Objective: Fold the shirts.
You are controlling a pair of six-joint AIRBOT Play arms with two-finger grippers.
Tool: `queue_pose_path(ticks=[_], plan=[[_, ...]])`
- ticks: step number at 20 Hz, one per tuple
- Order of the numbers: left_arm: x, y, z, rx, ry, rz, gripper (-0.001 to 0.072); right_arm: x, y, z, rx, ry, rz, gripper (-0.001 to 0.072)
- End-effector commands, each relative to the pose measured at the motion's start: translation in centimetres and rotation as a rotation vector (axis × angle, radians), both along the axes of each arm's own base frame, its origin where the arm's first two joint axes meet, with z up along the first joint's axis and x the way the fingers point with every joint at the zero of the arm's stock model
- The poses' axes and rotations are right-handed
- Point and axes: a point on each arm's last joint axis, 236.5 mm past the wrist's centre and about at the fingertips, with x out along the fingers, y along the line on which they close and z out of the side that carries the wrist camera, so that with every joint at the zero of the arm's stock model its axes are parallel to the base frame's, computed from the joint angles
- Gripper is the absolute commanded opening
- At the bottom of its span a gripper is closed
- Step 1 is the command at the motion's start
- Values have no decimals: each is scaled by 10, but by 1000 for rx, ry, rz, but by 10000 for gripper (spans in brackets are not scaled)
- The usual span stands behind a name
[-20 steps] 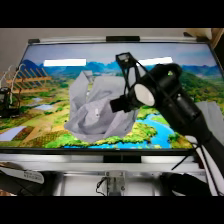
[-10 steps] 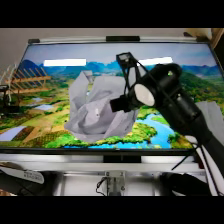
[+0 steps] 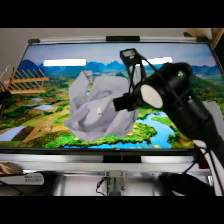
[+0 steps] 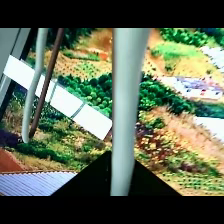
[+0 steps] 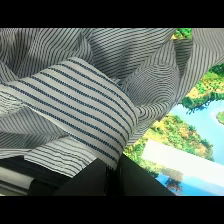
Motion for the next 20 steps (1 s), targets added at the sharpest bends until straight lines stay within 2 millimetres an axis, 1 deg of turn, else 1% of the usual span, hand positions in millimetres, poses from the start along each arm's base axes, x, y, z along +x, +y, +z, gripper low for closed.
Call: queue_pose_path(ticks=[1,2,4,6,7,8,9,10,11,12,14,15,17,19,20], plan=[[11,-42,79,1,-205,38,46,11,-23,18,-38,-89,-55,76],[14,-65,103,12,-250,-11,47,14,-26,19,-52,-102,-62,76],[14,-117,140,4,-317,-112,47,21,-34,22,-83,-134,-76,75],[5,-187,168,-63,-366,-246,47,31,-46,29,-125,-185,-101,76],[-4,-224,178,-89,-368,-345,47,35,-52,33,-149,-210,-114,76],[-17,-264,184,-101,-348,-482,47,39,-58,36,-170,-229,-123,75],[-41,-307,187,-99,-301,-662,47,42,-62,37,-183,-238,-115,75],[-73,-344,184,-86,-226,-830,47,46,-66,37,-191,-240,-108,75],[-108,-368,179,-82,-140,-952,47,50,-73,38,-197,-241,-119,75],[-146,-383,170,-69,-40,-1046,47,55,-81,38,-204,-242,-132,75],[-206,-390,154,-9,133,-1195,47,61,-96,38,-222,-235,-138,75],[-233,-396,147,1,195,-1279,47,63,-102,36,-224,-223,-134,75],[-273,-403,134,20,297,-1390,47,63,-106,31,-210,-195,-130,75],[-297,-414,122,12,329,-1420,47,61,-106,29,-211,-176,-112,75],[-302,-417,119,-3,336,-1397,47,60,-107,28,-219,-173,-101,75]])
